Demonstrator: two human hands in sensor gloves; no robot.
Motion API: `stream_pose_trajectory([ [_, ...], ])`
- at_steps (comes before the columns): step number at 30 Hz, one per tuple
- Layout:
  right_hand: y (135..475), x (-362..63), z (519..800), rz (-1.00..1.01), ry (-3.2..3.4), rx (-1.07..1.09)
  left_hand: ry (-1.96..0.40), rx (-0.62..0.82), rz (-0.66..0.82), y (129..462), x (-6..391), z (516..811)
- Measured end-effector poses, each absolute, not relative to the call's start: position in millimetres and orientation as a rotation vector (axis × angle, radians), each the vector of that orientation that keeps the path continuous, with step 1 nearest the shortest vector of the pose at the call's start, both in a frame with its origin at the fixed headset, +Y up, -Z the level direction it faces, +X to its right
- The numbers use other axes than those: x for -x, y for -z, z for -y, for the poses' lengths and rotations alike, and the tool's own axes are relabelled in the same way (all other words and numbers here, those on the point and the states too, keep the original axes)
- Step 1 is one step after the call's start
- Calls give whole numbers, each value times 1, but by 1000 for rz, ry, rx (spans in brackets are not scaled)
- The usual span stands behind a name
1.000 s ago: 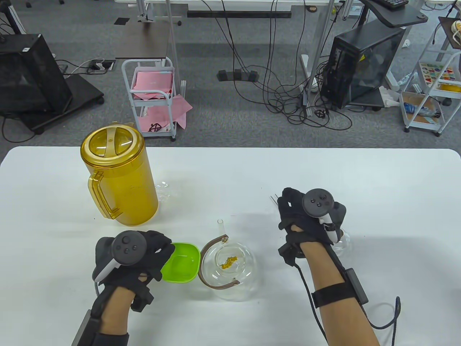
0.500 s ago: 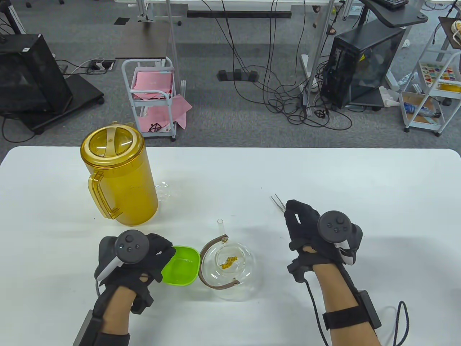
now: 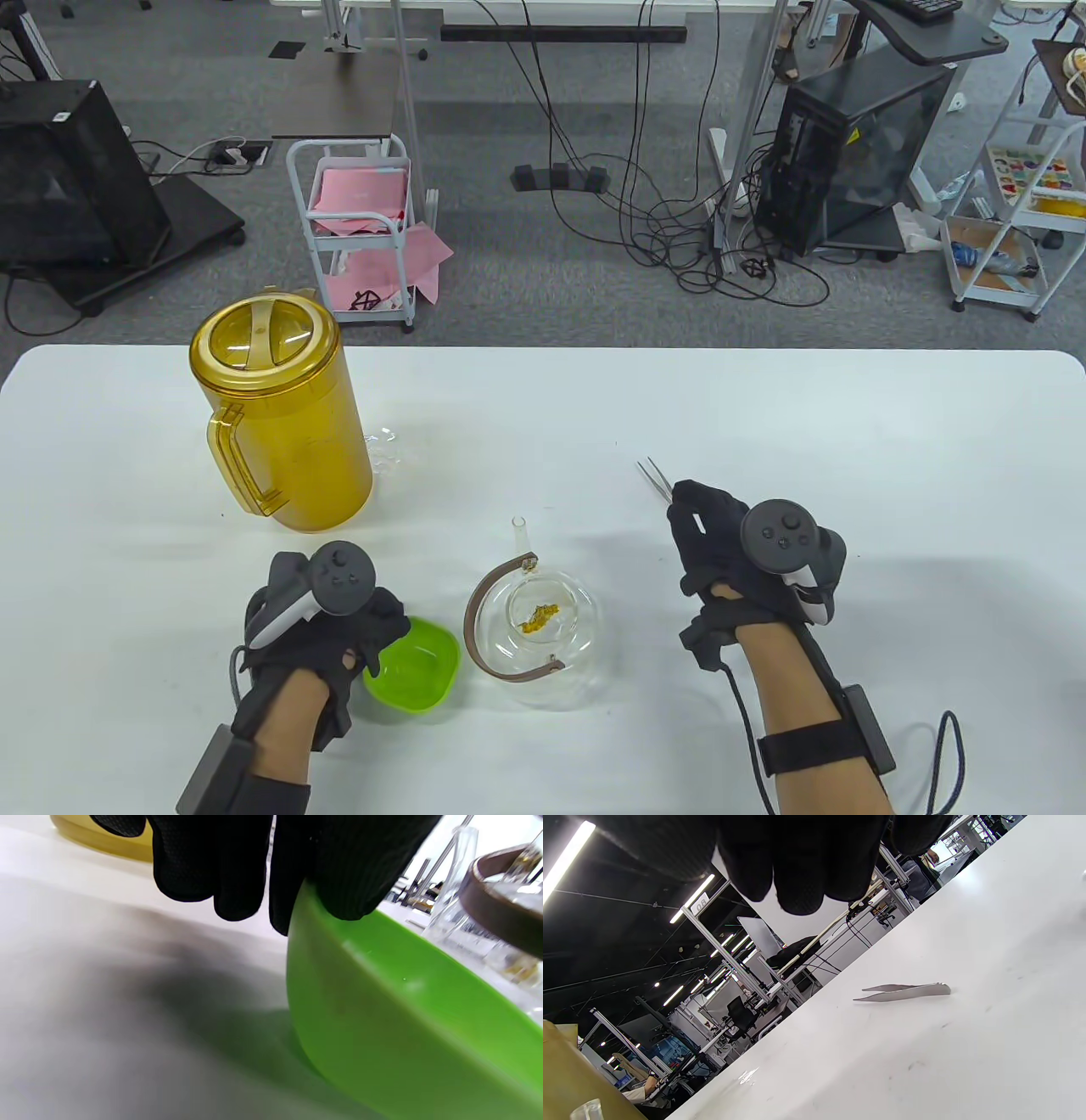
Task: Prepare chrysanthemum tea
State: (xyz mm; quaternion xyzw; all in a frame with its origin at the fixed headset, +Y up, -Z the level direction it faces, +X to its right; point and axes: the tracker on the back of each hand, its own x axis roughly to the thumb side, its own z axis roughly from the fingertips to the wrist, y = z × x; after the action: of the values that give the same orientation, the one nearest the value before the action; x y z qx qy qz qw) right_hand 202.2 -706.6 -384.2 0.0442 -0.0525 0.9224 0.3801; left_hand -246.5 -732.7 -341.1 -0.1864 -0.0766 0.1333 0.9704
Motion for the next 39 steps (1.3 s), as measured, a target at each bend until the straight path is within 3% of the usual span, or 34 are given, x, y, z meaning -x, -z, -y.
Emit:
stream_pose_trajectory([
  [11, 384, -203, 706, 139, -2360, -114, -288, 437, 112, 340, 254, 732],
  [22, 385, -204, 707, 150, -2346, -125, -349, -264, 251, 312, 247, 671],
  [28, 385, -200, 706, 165, -2352, -146, -365, -694, 127, 298, 267, 639],
  [33, 384, -198, 705, 178, -2356, -161, -409, -682, -154, 315, 297, 628],
  [35, 383, -195, 705, 181, -2359, -170, -386, -638, -214, 330, 308, 628],
  [39, 384, -193, 705, 187, -2396, -174, -561, -579, -297, 350, 316, 633],
])
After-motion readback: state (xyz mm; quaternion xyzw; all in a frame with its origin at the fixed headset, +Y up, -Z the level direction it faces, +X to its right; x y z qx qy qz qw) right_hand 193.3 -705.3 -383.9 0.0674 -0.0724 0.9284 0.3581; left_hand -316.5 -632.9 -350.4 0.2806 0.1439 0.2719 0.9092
